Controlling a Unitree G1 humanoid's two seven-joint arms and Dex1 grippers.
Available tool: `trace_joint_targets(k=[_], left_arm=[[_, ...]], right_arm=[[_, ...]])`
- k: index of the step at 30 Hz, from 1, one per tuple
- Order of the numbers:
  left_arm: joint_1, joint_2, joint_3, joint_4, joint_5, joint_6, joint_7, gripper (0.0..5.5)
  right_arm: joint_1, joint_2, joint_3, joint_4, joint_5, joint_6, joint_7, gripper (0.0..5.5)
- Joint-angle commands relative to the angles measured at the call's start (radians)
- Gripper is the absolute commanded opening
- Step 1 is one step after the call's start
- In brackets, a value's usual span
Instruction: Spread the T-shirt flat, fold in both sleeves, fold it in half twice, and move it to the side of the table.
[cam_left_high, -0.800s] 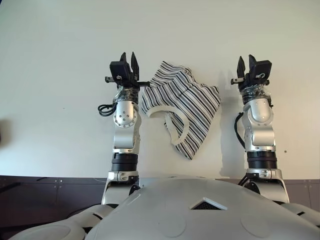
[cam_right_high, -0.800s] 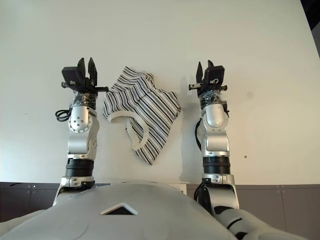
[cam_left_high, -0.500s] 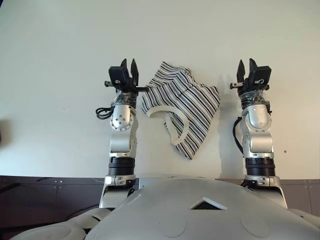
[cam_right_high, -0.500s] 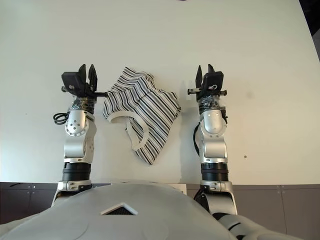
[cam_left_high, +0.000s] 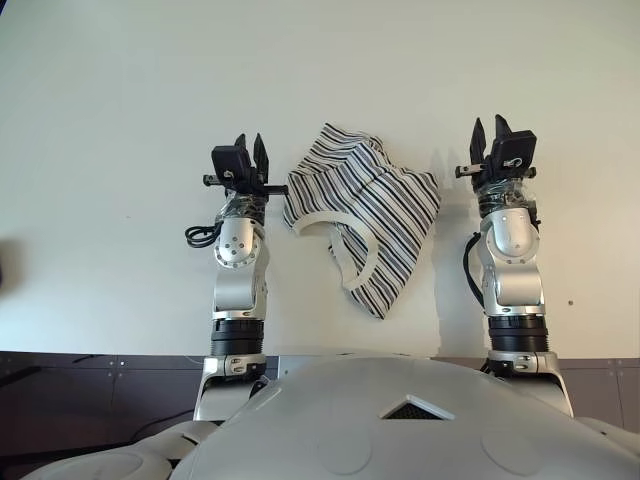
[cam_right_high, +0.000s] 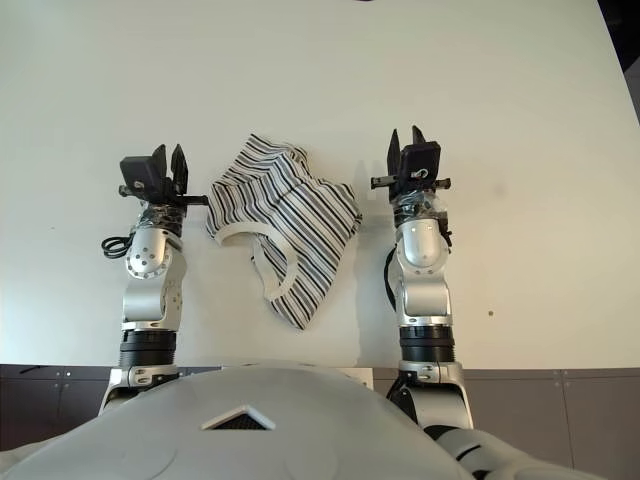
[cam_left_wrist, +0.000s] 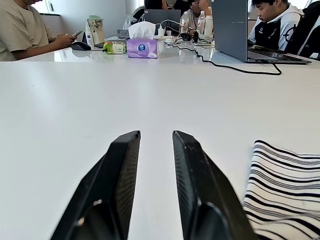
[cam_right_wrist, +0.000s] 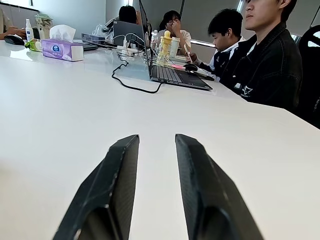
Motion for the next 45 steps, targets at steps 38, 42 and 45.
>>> trace_joint_targets(k=[38,42,45], left_arm=[[-0.085,0.321,-0.270,0.154,0.191,-0.094,-0.408,1.86],[-0.101,0.531,-0.411,0.212,0.286,-0.235,-0.675,1.86],[-0.102,0.649,-0.447,0.185,0.309,-0.265,-0.792,1.86]], right_arm=[[0.100,-0.422,0.154,-0.495,0.556,0.447,0.807,2.04],[0.134,-0.619,0.272,-0.446,0.401,0.378,0.977,2.04],[0.159,-0.655,0.355,-0.335,0.203,0.264,0.932,2.04]])
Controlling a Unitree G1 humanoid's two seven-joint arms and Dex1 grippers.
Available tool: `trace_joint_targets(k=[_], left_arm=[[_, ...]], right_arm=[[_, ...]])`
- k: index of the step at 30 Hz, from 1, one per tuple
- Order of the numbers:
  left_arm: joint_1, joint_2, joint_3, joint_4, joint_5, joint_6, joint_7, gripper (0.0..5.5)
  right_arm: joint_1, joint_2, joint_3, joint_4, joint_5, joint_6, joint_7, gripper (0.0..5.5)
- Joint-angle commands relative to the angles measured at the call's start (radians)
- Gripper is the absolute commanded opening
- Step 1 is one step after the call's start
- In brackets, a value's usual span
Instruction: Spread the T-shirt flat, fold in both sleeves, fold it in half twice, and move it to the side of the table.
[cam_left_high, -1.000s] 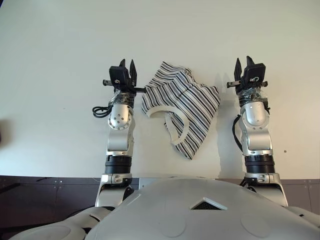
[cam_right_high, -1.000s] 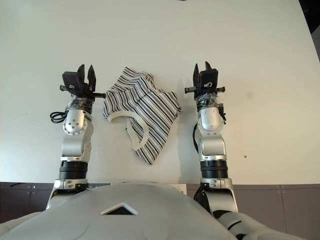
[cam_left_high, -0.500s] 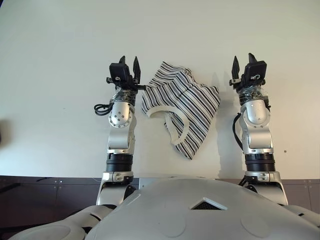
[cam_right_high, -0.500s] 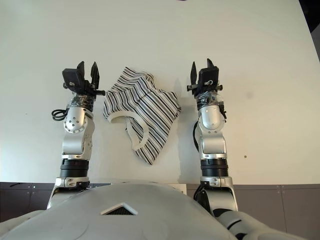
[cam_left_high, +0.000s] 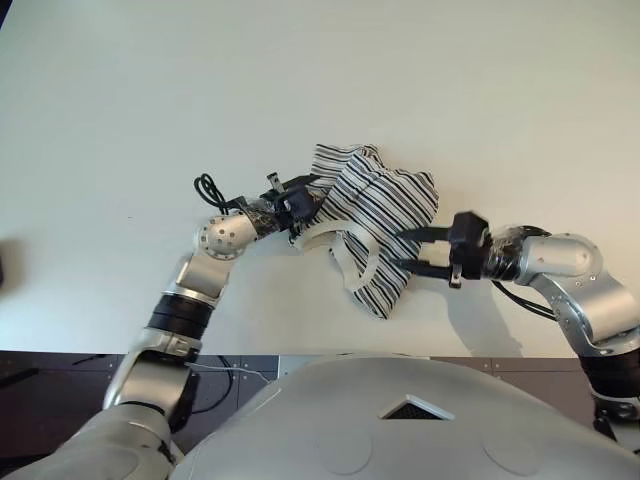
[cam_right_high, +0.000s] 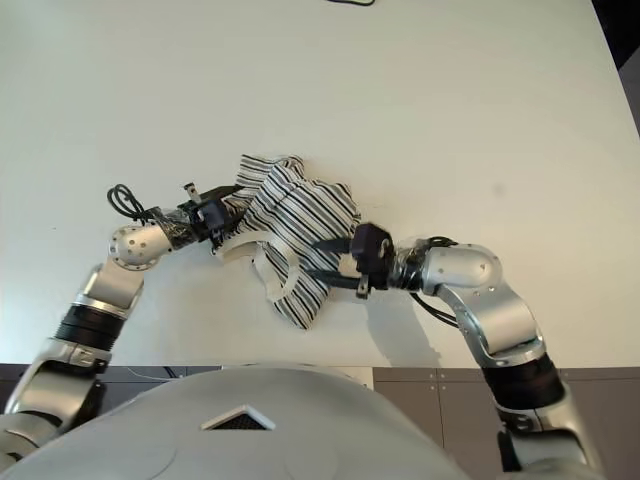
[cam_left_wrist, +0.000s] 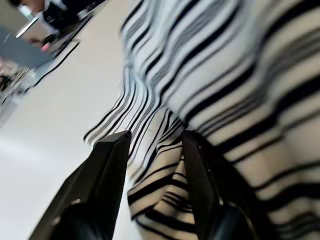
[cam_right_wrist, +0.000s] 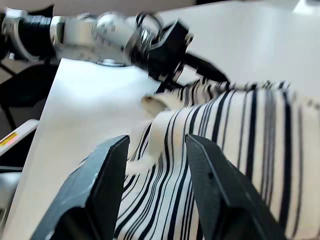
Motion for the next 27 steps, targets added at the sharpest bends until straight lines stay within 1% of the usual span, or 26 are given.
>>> trace_joint_targets(k=[1,4,7,9,14,16,19,21,24,27], left_arm=[[0.062,0.148,-0.065,-0.015,0.060,0.041,-0.175,1.86],[0.113,0.222,-0.063,-0.133,0.043,0.096,-0.242,1.86],[0.213,0.317,-0.048,-0.243,0.055,0.144,-0.268,1.86],[0.259,0.348,-0.026,-0.275,0.046,0.169,-0.250,1.86],[0.303,0.344,0.027,-0.320,0.003,0.213,-0.205,1.86],[0.282,0.306,0.070,-0.340,-0.030,0.192,-0.157,1.86],[0.226,0.191,0.160,-0.450,-0.245,0.226,-0.116,1.86],[0.196,0.175,0.206,-0.527,-0.357,0.261,-0.136,1.86],[0.184,0.229,0.247,-0.563,-0.378,0.246,-0.189,1.86],[0.205,0.340,0.243,-0.487,-0.275,0.084,-0.280,1.86]], right_arm=[[0.016,-0.011,0.076,0.137,-0.223,-0.120,-0.097,2.04],[0.017,0.036,0.050,0.175,-0.252,-0.146,-0.182,2.04],[0.025,-0.010,0.014,0.198,-0.294,-0.200,-0.208,2.04],[0.010,-0.058,-0.022,0.218,-0.332,-0.245,-0.211,2.04],[-0.051,-0.143,-0.085,0.298,-0.432,-0.370,-0.240,2.04],[-0.074,-0.146,-0.100,0.332,-0.459,-0.417,-0.265,2.04],[-0.078,-0.102,-0.126,0.301,-0.414,-0.429,-0.278,2.04],[-0.061,-0.073,-0.152,0.239,-0.362,-0.402,-0.288,2.04],[-0.029,-0.053,-0.180,0.185,-0.336,-0.369,-0.299,2.04],[0.020,-0.045,-0.204,0.149,-0.338,-0.346,-0.321,2.04]])
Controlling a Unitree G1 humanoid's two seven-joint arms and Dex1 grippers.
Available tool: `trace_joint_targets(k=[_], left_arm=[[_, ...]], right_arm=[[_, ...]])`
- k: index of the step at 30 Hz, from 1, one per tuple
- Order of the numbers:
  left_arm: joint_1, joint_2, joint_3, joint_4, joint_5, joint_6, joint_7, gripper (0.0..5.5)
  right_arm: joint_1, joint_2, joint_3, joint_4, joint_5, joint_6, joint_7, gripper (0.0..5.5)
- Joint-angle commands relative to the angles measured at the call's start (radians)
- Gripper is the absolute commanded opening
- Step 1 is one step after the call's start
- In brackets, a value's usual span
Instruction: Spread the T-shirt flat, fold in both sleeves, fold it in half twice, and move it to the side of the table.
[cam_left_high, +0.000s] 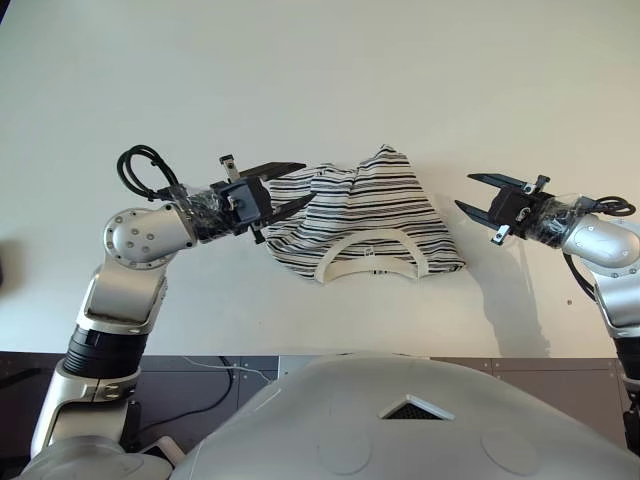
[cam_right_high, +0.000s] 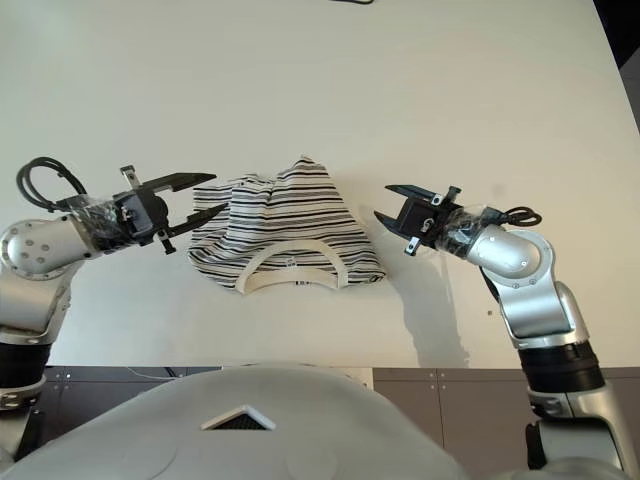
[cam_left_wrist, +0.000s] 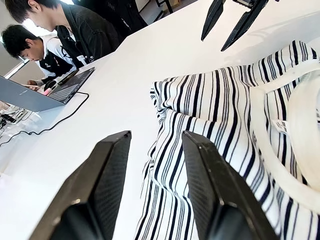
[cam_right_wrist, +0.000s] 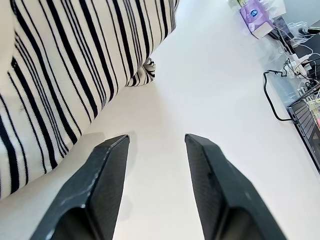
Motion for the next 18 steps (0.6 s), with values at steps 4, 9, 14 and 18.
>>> trace_joint_targets(k=[4,9,14,18], left_arm=[[0.107,0.184,-0.025,0.177,0.207,-0.394,-0.114,1.86],[0.123,0.170,-0.041,0.289,0.356,-0.571,-0.024,1.86],[0.080,0.166,-0.070,0.403,0.596,-0.693,0.114,1.86],[0.052,0.153,-0.102,0.446,0.690,-0.742,0.206,1.86]], right_arm=[[0.080,0.029,-0.051,-0.078,0.004,0.051,-0.039,2.04],[0.071,0.040,-0.054,-0.071,-0.001,0.056,-0.044,2.04],[0.060,0.048,-0.048,-0.077,-0.003,0.068,-0.047,2.04],[0.050,0.056,-0.038,-0.085,-0.008,0.079,-0.046,2.04]])
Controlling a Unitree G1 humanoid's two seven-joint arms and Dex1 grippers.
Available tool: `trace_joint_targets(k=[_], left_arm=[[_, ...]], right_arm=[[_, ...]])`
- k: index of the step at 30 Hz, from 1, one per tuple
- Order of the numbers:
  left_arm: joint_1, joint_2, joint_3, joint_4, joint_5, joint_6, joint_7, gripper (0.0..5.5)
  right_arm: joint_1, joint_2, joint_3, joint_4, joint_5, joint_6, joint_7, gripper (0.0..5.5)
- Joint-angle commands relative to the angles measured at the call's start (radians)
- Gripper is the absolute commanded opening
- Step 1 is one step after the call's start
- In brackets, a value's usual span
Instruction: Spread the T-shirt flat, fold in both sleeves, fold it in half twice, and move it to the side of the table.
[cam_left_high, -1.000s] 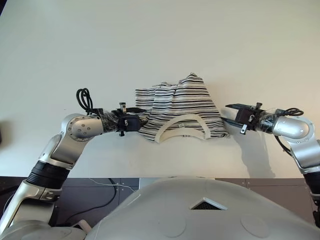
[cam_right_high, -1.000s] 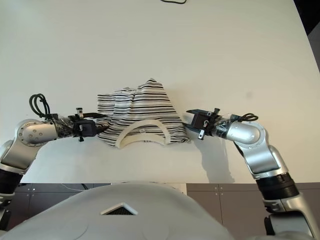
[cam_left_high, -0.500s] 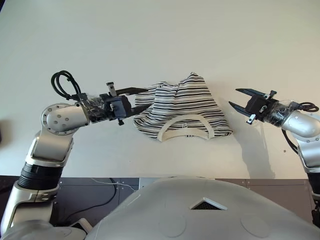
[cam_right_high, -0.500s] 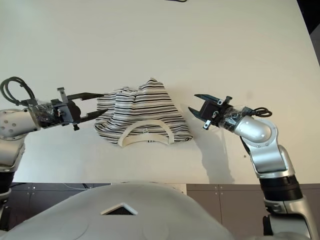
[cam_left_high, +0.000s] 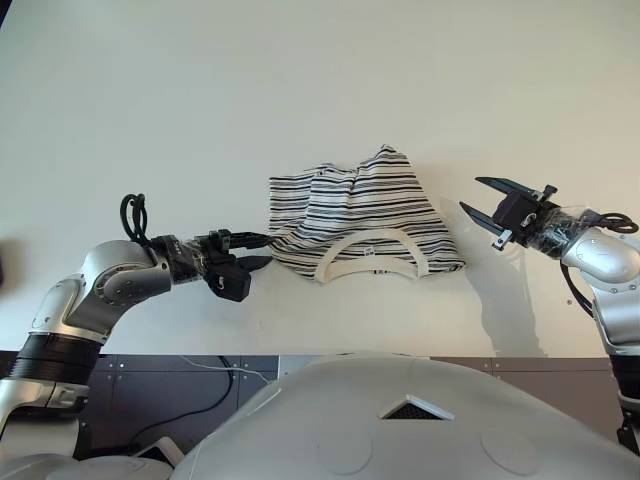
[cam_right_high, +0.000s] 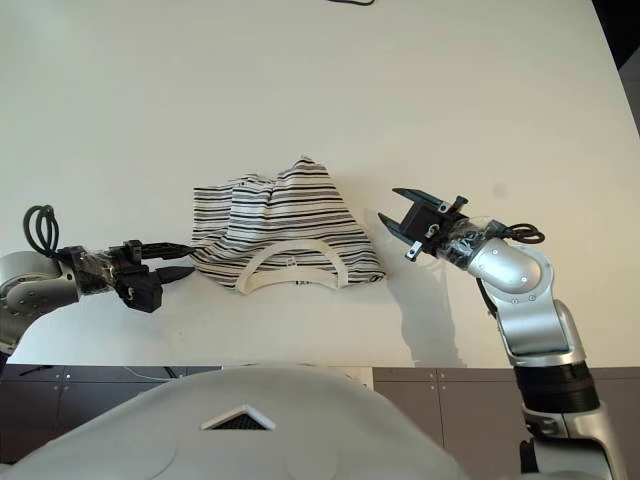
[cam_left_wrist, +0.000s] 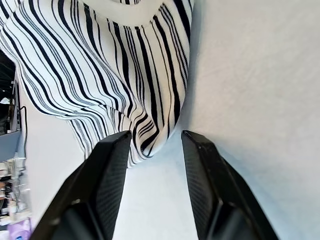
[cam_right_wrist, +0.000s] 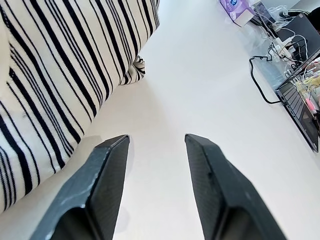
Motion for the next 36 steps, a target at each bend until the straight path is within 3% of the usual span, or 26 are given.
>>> trace_joint_targets(k=[1,5,16,20,24,29,36], left_arm=[[-0.009,-0.016,-0.053,0.049,0.090,-0.013,0.037,1.86],[-0.027,-0.003,-0.094,0.068,0.057,-0.059,0.050,1.86],[-0.094,-0.020,-0.163,0.170,0.124,-0.079,0.121,0.21],[-0.097,-0.036,-0.163,0.157,0.095,-0.070,0.149,0.12],[0.000,-0.032,-0.138,-0.038,-0.351,0.159,0.031,0.12],[-0.030,-0.018,-0.042,-0.238,-0.784,0.538,-0.088,0.12],[-0.105,-0.032,0.051,-0.375,-0.995,0.881,-0.165,0.12]], right_arm=[[-0.024,0.012,0.004,-0.016,-0.009,0.016,0.001,2.04],[-0.021,0.019,0.002,-0.017,-0.014,0.016,-0.001,2.04],[-0.011,0.044,0.014,-0.031,-0.024,0.016,-0.008,2.08],[0.006,0.052,0.004,-0.077,0.010,0.034,0.006,2.08],[0.180,0.010,-0.138,-0.158,0.181,0.085,0.088,2.08],[0.435,-0.059,-0.152,-0.180,0.153,0.001,0.184,2.08],[0.463,0.030,-0.076,-0.219,0.141,0.013,0.119,2.08]])
